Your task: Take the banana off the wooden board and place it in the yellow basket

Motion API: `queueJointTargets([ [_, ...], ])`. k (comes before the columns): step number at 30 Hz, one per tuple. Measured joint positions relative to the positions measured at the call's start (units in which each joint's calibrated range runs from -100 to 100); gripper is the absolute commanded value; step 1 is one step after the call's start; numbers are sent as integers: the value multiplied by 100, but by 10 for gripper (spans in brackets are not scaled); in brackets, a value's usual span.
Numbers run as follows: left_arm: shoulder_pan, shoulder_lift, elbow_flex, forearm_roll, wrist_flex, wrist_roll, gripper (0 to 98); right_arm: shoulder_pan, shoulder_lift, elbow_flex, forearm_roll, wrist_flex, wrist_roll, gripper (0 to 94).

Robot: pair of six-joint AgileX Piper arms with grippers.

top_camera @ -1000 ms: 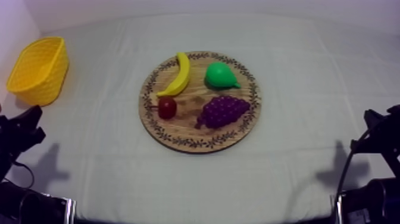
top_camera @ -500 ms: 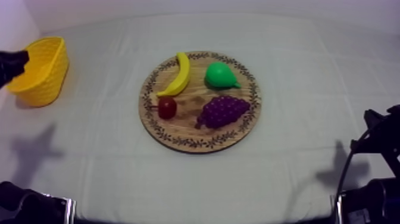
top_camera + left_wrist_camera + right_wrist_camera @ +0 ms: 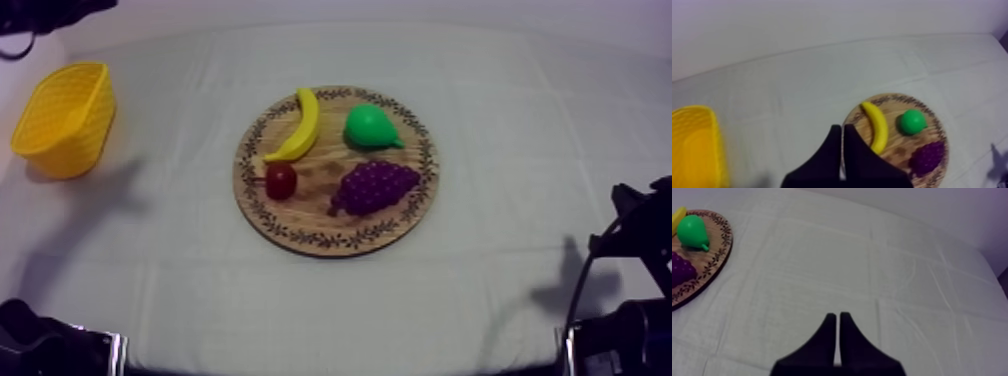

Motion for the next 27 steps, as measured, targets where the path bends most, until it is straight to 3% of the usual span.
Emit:
queueJointTargets([
  [8,610,1452,-1128,-210,159,465,0,0,0,0,0,0,0,6],
  [17,1145,2995,-2232,-294,565,1062,0,0,0,0,0,0,0,6],
  [27,1410,4476,-2952,-621,848,1838,0,0,0,0,0,0,-1,6],
])
